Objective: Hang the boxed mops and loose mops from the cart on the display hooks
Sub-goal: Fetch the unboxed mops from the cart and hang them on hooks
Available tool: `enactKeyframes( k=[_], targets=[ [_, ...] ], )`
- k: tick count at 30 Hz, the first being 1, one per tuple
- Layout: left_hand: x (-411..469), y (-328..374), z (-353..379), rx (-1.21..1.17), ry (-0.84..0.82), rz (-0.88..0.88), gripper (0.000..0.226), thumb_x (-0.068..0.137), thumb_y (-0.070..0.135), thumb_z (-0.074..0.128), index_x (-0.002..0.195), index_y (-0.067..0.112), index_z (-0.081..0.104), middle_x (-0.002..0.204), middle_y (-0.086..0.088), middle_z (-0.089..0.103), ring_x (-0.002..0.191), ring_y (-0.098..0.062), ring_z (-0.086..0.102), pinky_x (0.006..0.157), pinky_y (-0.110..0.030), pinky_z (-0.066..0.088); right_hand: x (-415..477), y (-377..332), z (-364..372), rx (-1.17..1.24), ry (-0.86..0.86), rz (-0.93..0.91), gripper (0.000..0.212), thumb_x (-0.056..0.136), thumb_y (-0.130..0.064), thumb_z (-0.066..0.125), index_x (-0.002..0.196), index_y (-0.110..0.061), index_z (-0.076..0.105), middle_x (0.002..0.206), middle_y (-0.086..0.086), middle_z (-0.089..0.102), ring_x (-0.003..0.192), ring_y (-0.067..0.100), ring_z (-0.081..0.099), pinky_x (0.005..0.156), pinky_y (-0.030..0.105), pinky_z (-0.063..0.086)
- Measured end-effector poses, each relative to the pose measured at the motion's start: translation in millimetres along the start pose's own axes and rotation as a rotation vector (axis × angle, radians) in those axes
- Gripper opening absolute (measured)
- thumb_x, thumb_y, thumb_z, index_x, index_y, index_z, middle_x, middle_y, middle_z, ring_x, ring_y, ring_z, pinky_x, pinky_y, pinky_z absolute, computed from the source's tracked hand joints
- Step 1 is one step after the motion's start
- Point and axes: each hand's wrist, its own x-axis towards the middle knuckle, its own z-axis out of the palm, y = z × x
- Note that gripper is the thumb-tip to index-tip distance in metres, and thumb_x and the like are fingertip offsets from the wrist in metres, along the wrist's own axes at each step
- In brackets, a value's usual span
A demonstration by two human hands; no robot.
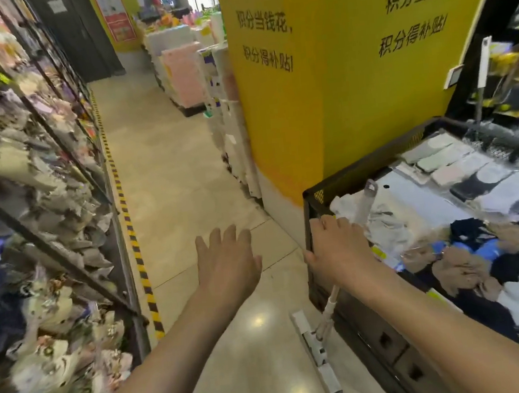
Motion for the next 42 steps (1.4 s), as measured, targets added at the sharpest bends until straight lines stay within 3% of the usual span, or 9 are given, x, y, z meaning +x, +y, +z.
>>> enactKeyframes(
  k=[9,17,23,26,29,31,33,36,42],
  targets=[
    [115,-8,41,0.003,-0.115,0.089,0.057,0.104,0.051,0.044,0.154,0.024,0.036,0.165,-0.002,0.034,0.153,-0.032,0.027,0.122,-0.055,0.022,82,12,39,0.046,-0.143,0.11,0.056,0.103,-0.049,0.046,0.145,-0.012,0.04,0.147,0.013,0.046,0.131,0.037,0.046,0.106,0.049,0.04],
    [204,35,94,-0.045,-0.231,0.386,0.059,0.104,0.051,0.044,0.155,0.023,0.036,0.165,-0.005,0.035,0.151,-0.034,0.03,0.122,-0.055,0.022,97,49,69,0.046,-0.219,0.433,0.061,0.103,-0.049,0.049,0.15,-0.012,0.038,0.147,0.014,0.048,0.13,0.038,0.05,0.104,0.049,0.046],
    [261,67,153,-0.094,-0.413,0.605,0.055,0.098,0.056,0.052,0.142,0.024,0.051,0.149,-0.004,0.054,0.138,-0.034,0.046,0.112,-0.052,0.036,103,66,70,0.18,-0.226,0.741,0.059,0.103,-0.055,0.049,0.146,-0.015,0.042,0.145,0.011,0.053,0.131,0.034,0.053,0.098,0.046,0.048],
    [283,82,197,-0.143,-0.586,0.651,0.054,0.088,0.064,0.059,0.128,0.028,0.061,0.13,-0.004,0.065,0.123,-0.032,0.058,0.102,-0.047,0.049,110,76,78,0.377,-0.176,0.855,0.071,0.099,-0.06,0.055,0.151,-0.015,0.038,0.15,0.011,0.051,0.132,0.034,0.053,0.1,0.048,0.051],
    [298,98,252,-0.256,-0.74,0.709,0.088,0.062,0.083,0.052,0.127,0.026,0.065,0.122,0.0,0.072,0.114,-0.026,0.067,0.096,-0.041,0.056,119,90,89,0.66,-0.061,0.924,0.083,0.094,-0.057,0.066,0.16,-0.018,0.03,0.157,0.006,0.047,0.138,0.028,0.051,0.108,0.043,0.046],
    [307,110,284,-0.336,-0.829,0.719,0.096,0.059,0.081,0.057,0.135,0.021,0.063,0.129,-0.001,0.071,0.119,-0.023,0.067,0.098,-0.036,0.055,127,100,97,0.794,0.029,0.936,0.082,0.094,-0.051,0.07,0.159,-0.02,0.031,0.149,0.002,0.053,0.128,0.021,0.057,0.104,0.036,0.048],
    [311,121,300,-0.376,-0.901,0.699,0.09,0.075,0.063,0.077,0.147,0.015,0.053,0.142,-0.005,0.063,0.124,-0.022,0.064,0.1,-0.031,0.051,134,108,108,0.878,0.093,0.923,0.074,0.093,-0.047,0.072,0.155,-0.022,0.039,0.135,-0.006,0.058,0.115,0.013,0.06,0.098,0.031,0.051],
    [317,140,332,-0.429,-0.942,0.682,0.085,0.084,0.042,0.083,0.154,0.013,0.044,0.151,-0.004,0.054,0.128,-0.022,0.061,0.091,-0.023,0.044,144,115,129,0.945,0.164,0.889,0.054,0.093,-0.044,0.073,0.139,-0.022,0.054,0.115,-0.019,0.059,0.101,0.002,0.062,0.088,0.026,0.055],
    [326,177,393,-0.412,-1.014,0.788,0.048,0.094,0.039,0.073,0.135,0.017,0.062,0.127,0.001,0.067,0.119,-0.02,0.062,0.096,-0.029,0.046,157,123,168,1.028,0.24,0.823,0.041,0.096,-0.042,0.068,0.131,-0.021,0.067,0.116,-0.014,0.072,0.099,0.002,0.068,0.082,0.021,0.056]
  ],
)
